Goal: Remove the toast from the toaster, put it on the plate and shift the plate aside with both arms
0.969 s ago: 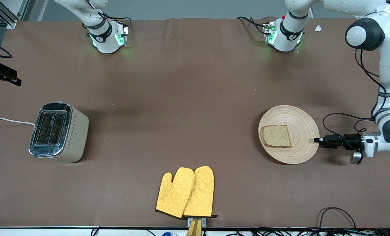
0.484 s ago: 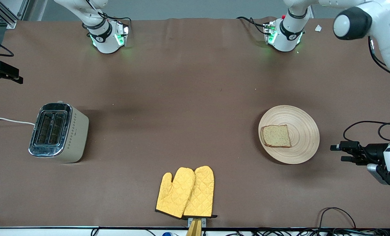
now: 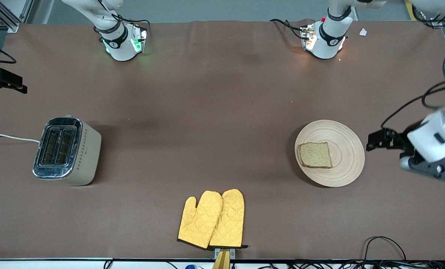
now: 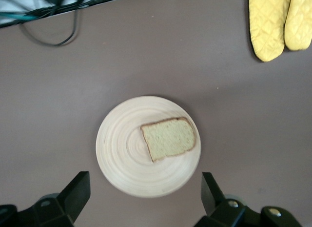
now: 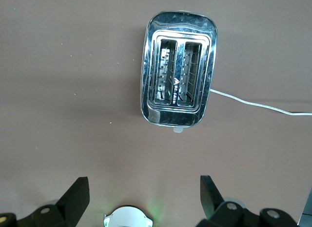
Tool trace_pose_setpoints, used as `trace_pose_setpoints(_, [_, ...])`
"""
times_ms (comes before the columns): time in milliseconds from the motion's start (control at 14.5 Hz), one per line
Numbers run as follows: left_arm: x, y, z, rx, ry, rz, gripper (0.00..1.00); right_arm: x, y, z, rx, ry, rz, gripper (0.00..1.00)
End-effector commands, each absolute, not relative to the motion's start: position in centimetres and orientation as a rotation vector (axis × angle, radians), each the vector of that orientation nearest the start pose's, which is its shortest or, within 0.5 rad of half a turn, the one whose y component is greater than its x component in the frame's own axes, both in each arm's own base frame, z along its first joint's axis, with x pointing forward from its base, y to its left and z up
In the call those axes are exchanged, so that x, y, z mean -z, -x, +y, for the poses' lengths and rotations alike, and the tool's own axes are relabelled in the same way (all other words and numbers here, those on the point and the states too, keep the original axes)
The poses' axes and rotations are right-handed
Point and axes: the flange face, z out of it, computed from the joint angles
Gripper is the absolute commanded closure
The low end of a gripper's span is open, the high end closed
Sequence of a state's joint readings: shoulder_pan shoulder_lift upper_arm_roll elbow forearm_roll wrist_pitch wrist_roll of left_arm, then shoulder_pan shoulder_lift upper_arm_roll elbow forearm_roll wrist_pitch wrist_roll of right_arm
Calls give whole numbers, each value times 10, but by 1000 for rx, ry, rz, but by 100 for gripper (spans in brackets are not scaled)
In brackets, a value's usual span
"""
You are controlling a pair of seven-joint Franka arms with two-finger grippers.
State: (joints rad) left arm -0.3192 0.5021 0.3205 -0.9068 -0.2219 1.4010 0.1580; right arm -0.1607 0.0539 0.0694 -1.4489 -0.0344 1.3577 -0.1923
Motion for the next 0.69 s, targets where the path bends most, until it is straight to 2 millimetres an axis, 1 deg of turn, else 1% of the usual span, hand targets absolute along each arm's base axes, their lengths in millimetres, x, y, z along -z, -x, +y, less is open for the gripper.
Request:
trace_pose_setpoints(0, [-655,-633,-63,-11,3202,222,0,-638,-539,-52,-238,3151,-176,0])
trace_pose_setpoints(69, [-668,-622,-56,-3,3209,205,0,-639,-539,-51,-238,3151,-180,0])
trace_pose_setpoints(138, [-678,-609,-48,7,3201,150,0,-639,-538,-50,-242,3150,-185,0])
trace_pose_setpoints(208, [-687,-599,-43,29,3199,91,0,-638,-537,-51,-252,3149,-177,0])
trace_pose_setpoints(346, [-694,-583,-39,94,3201,20,0,-640,-534,-50,-257,3148,-179,0])
trace_pose_setpoints(415, [-692,-577,-41,131,3189,32,0,-651,-525,-49,-251,3151,-178,0])
trace_pose_setpoints(484, [-683,-567,-40,177,3197,41,0,-658,-520,-48,-240,3156,-177,0])
trace_pose_setpoints(623, [-665,-541,-51,248,3181,49,0,-660,-519,-47,-233,3159,-181,0])
